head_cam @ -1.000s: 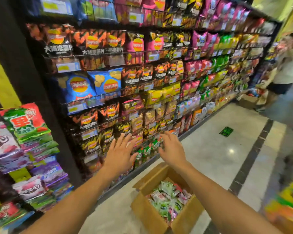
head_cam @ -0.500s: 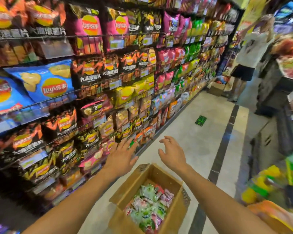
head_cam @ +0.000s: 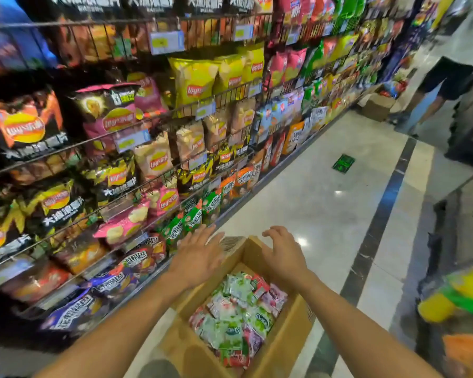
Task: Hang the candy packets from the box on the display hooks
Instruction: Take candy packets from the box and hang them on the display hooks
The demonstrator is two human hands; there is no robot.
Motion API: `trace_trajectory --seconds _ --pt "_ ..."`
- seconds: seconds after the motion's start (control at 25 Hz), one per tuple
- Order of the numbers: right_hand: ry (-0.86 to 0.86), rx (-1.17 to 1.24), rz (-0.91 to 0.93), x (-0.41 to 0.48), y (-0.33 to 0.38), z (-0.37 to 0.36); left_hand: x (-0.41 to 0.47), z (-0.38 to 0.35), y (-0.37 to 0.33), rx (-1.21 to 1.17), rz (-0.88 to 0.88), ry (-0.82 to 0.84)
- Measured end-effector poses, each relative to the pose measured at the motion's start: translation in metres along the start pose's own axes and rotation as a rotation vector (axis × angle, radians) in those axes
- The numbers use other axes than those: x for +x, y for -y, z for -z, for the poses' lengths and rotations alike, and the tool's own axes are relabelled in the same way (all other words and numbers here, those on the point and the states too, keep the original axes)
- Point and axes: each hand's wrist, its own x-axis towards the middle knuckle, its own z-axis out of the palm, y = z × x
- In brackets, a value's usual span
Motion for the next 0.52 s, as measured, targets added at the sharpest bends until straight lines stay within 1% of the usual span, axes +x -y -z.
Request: trace_trajectory --seconds 0.08,0.16,0.28,0.44,0.52 --pt "0.056 -0.024 0.002 0.008 -0.035 -0.061 0.005 -0.068 0.01 -0.037 0.006 0.02" --pt "0.122 -0.054 -0.009 0.012 -0.067 -0.127 0.008 -0.136 0.019 -0.065 0.009 0.078" --pt "0.214 -0.072 -0.023 0.007 -0.108 -0.219 0.009 -0.231 0.031 -0.06 0.018 0.142" --pt "0.339 -0.116 0.005 0.0 -0.157 -0.334 0.009 -0.34 0.054 -0.133 0.032 0.236" --pt "0.432 -0.09 -0.006 -0.003 -0.172 -0.383 0.007 -0.374 0.061 -0.229 0.059 0.264"
